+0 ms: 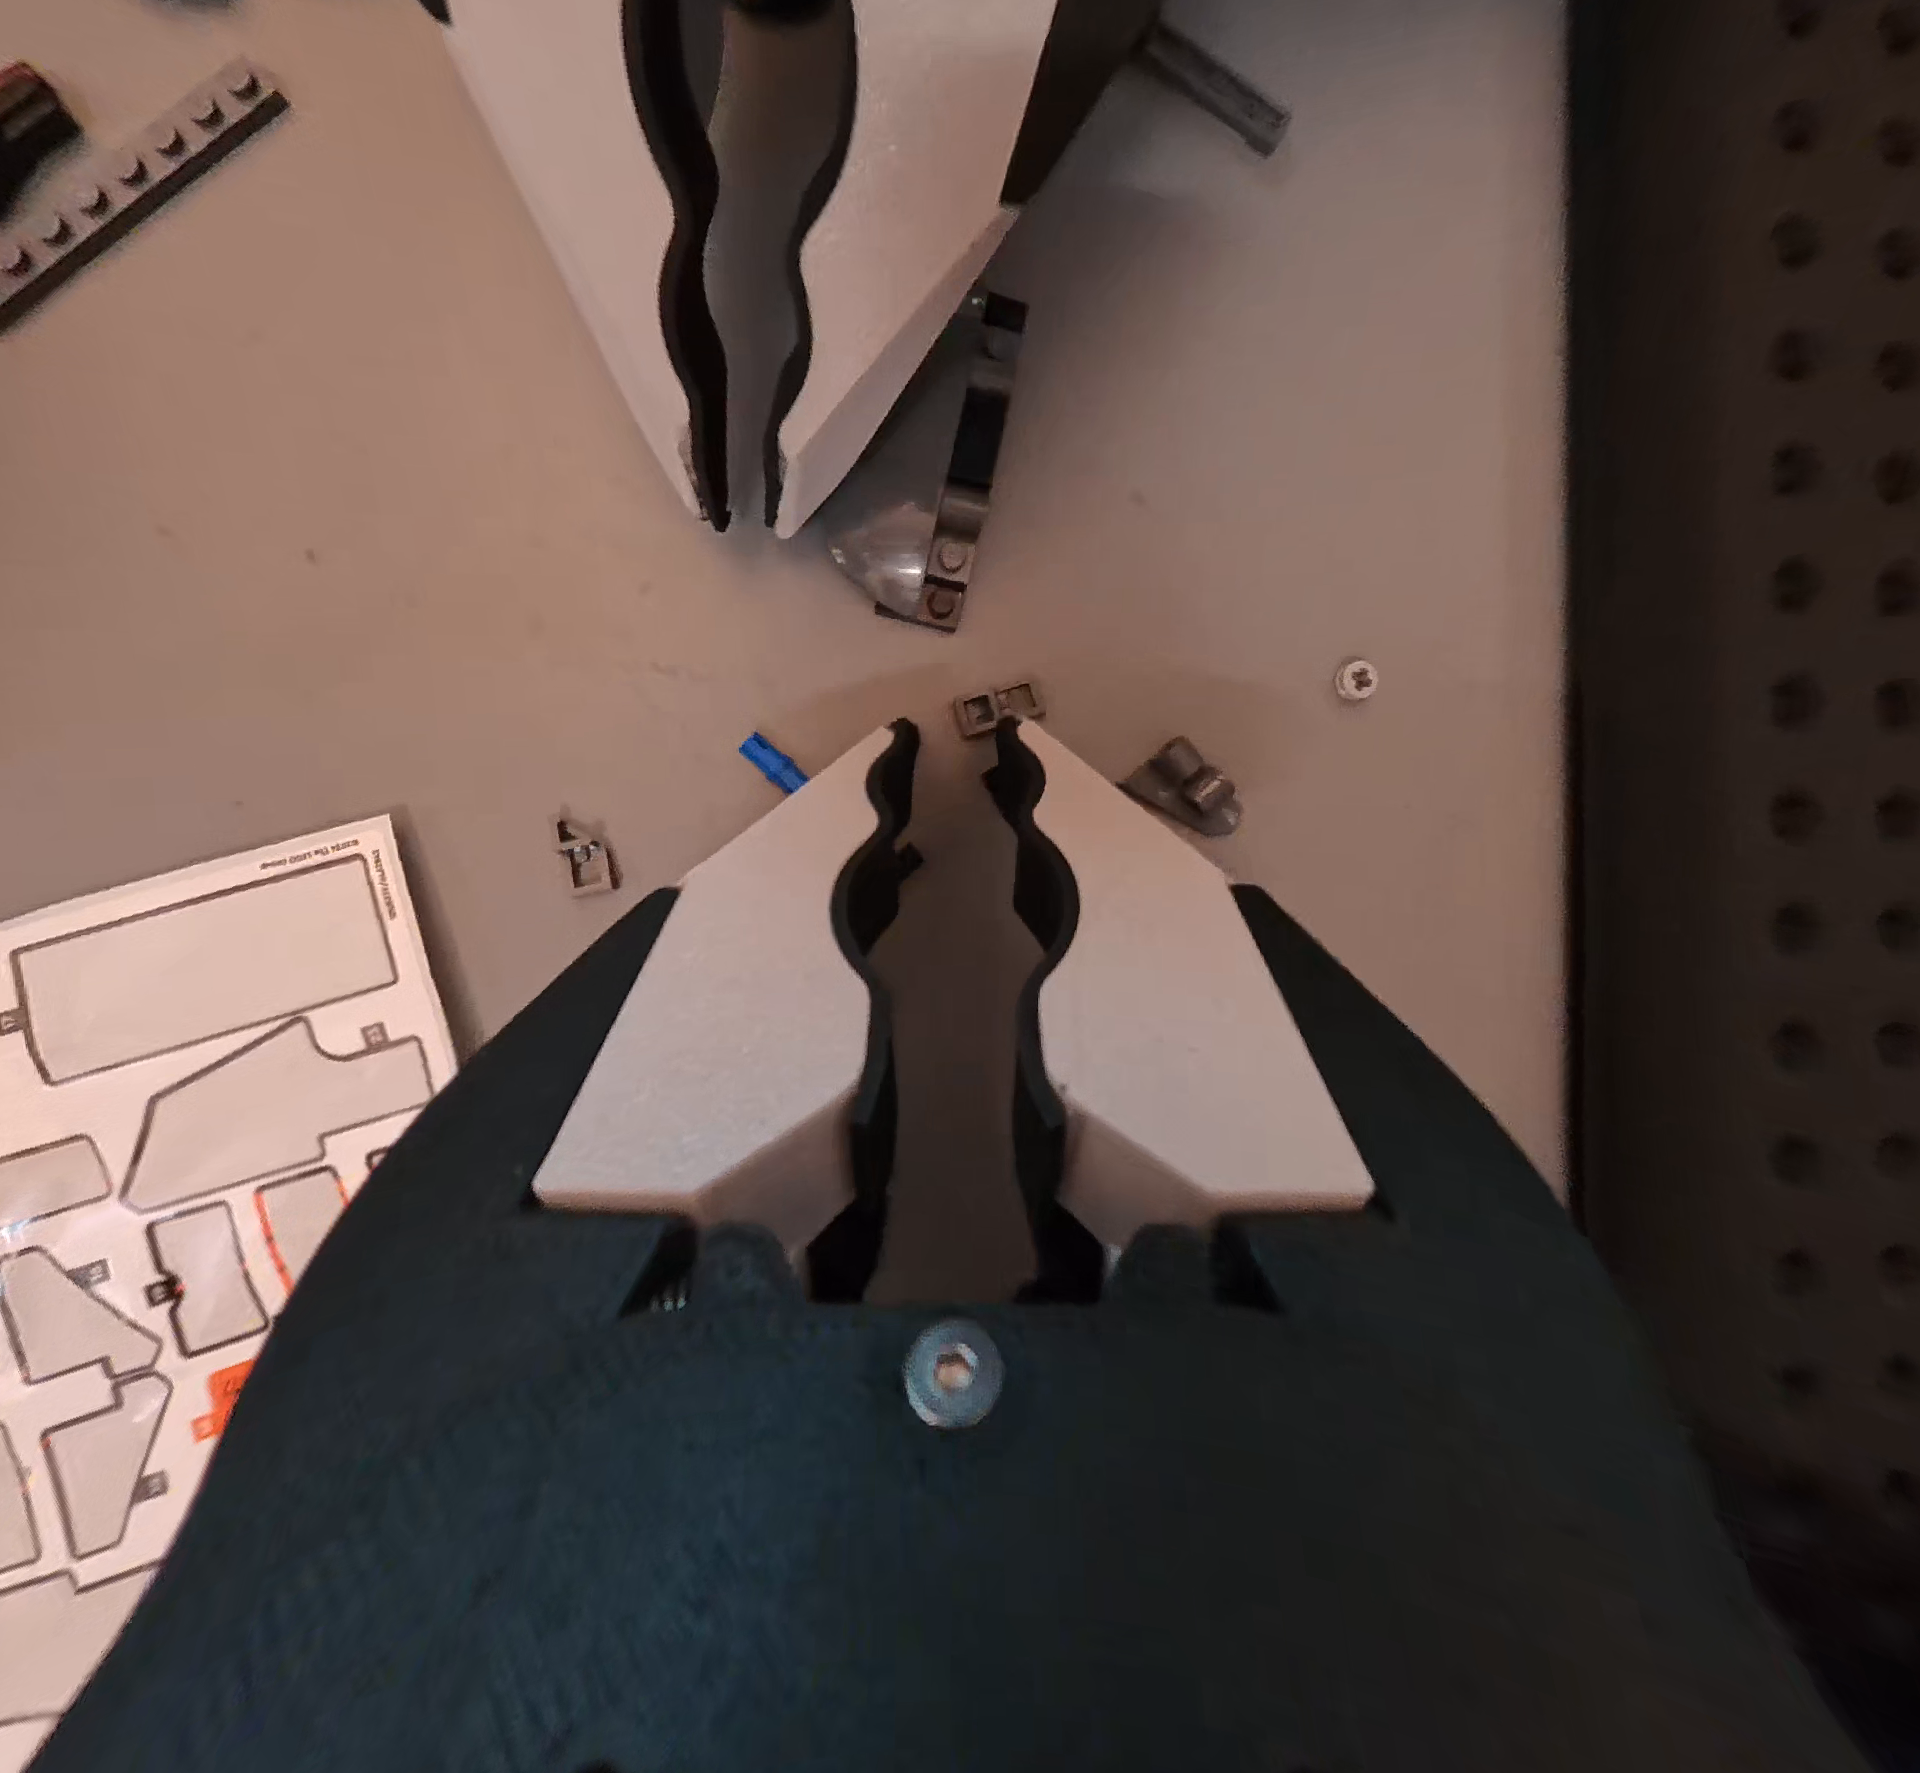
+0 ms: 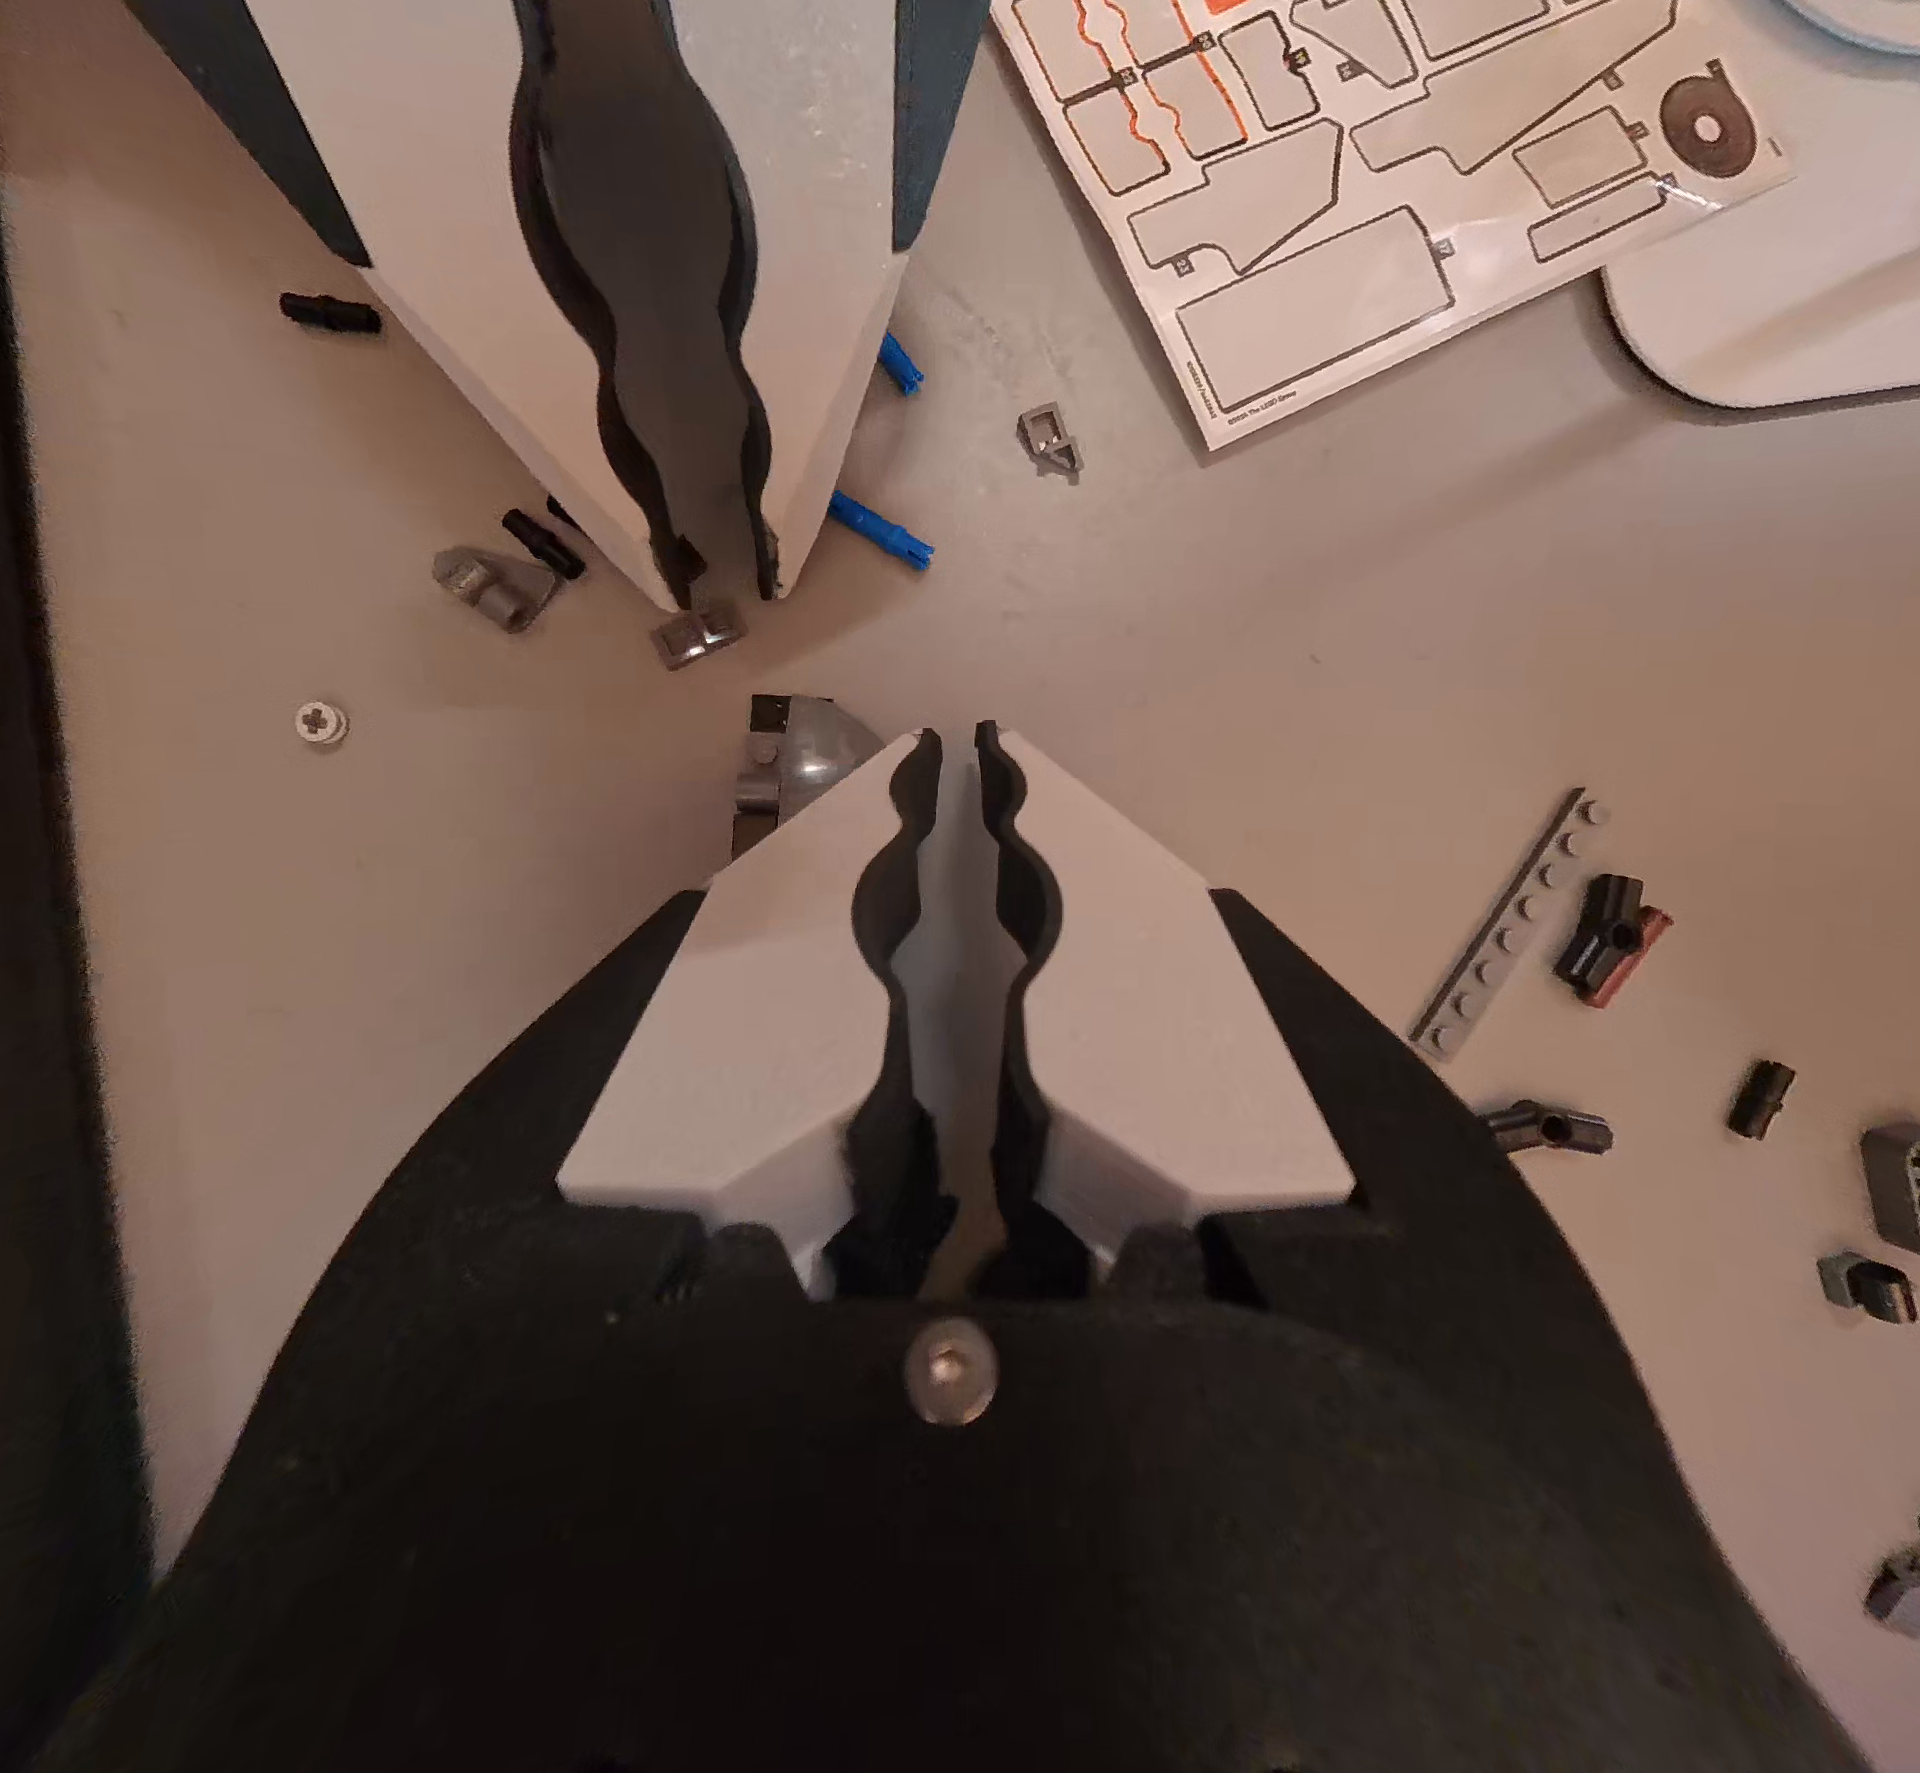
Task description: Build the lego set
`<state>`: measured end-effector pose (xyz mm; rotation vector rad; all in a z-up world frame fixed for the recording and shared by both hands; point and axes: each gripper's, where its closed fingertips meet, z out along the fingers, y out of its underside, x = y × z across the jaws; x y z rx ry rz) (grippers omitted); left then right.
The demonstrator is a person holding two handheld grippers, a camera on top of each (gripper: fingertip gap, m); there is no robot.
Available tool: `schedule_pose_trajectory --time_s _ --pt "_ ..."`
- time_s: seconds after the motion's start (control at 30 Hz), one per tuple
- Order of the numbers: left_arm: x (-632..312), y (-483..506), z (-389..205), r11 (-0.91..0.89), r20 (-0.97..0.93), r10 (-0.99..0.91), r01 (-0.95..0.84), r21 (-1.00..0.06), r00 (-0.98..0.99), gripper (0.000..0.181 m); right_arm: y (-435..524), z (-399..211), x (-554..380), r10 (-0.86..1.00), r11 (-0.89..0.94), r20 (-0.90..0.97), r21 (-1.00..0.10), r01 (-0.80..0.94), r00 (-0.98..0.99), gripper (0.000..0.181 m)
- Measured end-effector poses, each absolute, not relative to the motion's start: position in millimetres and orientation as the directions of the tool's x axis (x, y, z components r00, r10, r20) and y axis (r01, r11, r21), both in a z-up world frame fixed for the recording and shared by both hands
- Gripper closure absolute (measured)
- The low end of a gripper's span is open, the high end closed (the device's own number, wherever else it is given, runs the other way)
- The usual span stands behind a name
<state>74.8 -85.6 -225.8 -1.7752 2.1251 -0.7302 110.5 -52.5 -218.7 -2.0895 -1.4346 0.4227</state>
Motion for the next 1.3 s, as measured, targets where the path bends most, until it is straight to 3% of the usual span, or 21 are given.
schedule_pose_trajectory --time_s 0.2,0.53,0.93,1.3 --pt "82.2 -97.3 -226.3 0.184 0.073 -0.961 -0.816 -0.548 -0.266 0.164 -54.0 -220.3 110.1 0.927 -0.265 0.054 -0.606 0.750 0.371 0.175" --pt "81.2 -95.4 -227.0 0.208 0.037 -0.963 -0.820 -0.533 -0.268 0.175 -56.1 -215.4 106.1 0.933 -0.243 0.056 -0.628 0.739 0.355 0.176" --pt "86.3 -78.3 -185.6 -0.182 0.375 -0.915 -0.676 -0.714 -0.149 0.176 -71.7 -189.3 87.4 0.957 -0.037 0.180 -0.702 0.711 0.227 0.173" --pt "93.4 -73.3 -164.8 -0.379 0.558 -0.812 -0.569 -0.730 -0.174 0.176 -70.5 -165.3 79.7 0.921 0.096 0.321 -0.735 0.671 0.219 0.168"
